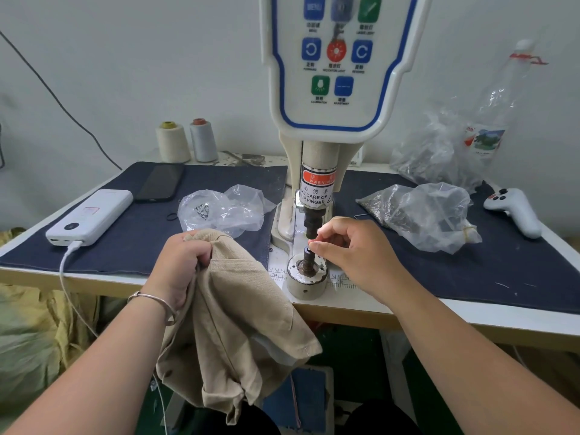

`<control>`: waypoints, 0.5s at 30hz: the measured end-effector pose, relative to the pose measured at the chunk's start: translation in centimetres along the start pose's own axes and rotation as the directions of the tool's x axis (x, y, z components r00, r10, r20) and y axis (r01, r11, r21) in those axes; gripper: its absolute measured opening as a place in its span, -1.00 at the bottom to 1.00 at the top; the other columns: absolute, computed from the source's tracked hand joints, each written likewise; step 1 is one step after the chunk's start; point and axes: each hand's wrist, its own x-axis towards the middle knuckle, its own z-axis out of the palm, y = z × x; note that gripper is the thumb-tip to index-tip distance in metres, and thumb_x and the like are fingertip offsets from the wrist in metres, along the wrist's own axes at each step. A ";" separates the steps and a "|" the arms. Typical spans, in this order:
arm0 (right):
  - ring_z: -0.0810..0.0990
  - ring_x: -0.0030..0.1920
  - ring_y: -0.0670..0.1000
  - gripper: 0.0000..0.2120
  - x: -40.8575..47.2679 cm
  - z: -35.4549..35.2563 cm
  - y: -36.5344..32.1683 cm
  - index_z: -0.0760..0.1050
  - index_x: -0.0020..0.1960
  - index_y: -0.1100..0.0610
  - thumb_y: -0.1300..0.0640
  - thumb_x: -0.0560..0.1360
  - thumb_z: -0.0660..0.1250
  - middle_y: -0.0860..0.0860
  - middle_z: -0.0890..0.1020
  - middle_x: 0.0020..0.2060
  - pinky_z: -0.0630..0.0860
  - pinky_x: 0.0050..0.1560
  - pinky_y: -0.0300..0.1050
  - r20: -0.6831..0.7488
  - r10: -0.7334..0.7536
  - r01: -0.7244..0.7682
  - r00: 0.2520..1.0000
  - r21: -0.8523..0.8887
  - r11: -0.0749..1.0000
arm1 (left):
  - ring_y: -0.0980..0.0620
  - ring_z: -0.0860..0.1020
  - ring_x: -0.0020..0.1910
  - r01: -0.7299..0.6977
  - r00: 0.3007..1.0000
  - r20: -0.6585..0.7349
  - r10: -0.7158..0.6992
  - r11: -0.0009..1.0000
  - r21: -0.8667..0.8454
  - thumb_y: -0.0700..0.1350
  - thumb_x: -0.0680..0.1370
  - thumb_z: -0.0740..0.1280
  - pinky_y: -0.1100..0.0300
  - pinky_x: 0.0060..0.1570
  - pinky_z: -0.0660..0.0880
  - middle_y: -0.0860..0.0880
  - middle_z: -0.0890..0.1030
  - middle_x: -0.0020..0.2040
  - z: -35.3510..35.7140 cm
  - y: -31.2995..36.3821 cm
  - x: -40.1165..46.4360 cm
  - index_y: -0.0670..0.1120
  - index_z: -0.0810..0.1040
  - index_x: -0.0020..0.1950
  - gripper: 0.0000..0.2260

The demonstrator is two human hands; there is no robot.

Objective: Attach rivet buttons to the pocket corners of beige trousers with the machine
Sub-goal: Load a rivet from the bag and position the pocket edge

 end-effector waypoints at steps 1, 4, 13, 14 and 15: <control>0.51 -0.35 -0.21 -0.86 0.1 0.0 0.0 0.57 -0.20 -0.02 0.17 0.46 0.46 -0.14 0.58 -0.39 0.49 -0.27 -0.32 0.001 -0.009 0.009 1.000 -0.008 1.000 | -0.02 0.03 -0.34 0.002 1.000 0.000 -0.002 1.000 -0.001 -0.30 0.03 0.12 0.27 -0.53 0.03 0.03 0.12 -0.42 0.0 0.0 0.0 -0.06 0.18 -0.41 -0.77; 0.48 -0.39 -0.24 -0.82 0.3 -0.1 0.0 0.55 -0.23 -0.05 0.17 0.44 0.48 -0.18 0.54 -0.44 0.40 -0.31 -0.41 0.004 -0.037 0.037 0.999 -0.034 0.999 | 0.06 0.05 -0.43 0.016 1.000 -0.002 -0.016 1.000 -0.011 -0.30 0.03 0.11 0.29 -0.56 0.04 0.07 0.13 -0.47 0.1 0.1 -0.1 0.00 0.18 -0.48 -0.77; 0.49 -0.39 -0.22 -0.78 0.6 -0.4 0.2 0.53 -0.25 -0.12 0.14 0.44 0.48 -0.20 0.56 -0.45 0.47 -0.33 -0.32 0.050 -0.031 0.033 0.998 -0.032 0.999 | 0.11 0.09 -0.50 0.024 1.000 -0.004 -0.024 1.000 -0.017 -0.30 0.04 0.11 0.33 -0.58 0.06 0.10 0.14 -0.50 0.2 0.2 -0.1 0.05 0.18 -0.53 -0.75; 0.50 -0.40 -0.22 -0.79 0.6 -0.4 0.2 0.54 -0.25 -0.12 0.14 0.44 0.48 -0.23 0.56 -0.46 0.47 -0.35 -0.33 0.048 -0.026 0.027 0.999 -0.022 0.999 | 0.11 0.09 -0.50 0.023 1.000 -0.005 -0.023 1.000 -0.012 -0.30 0.04 0.11 0.32 -0.58 0.06 0.10 0.14 -0.49 0.2 0.2 -0.1 0.05 0.18 -0.53 -0.75; 0.50 -0.41 -0.23 -0.79 0.6 -0.4 0.1 0.54 -0.25 -0.11 0.15 0.44 0.48 -0.24 0.56 -0.47 0.47 -0.36 -0.34 0.047 -0.018 0.019 0.999 -0.011 1.000 | 0.10 0.09 -0.49 0.023 1.000 -0.006 -0.023 1.000 -0.008 -0.30 0.04 0.12 0.30 -0.57 0.06 0.09 0.14 -0.49 0.1 0.2 -0.1 0.05 0.18 -0.53 -0.75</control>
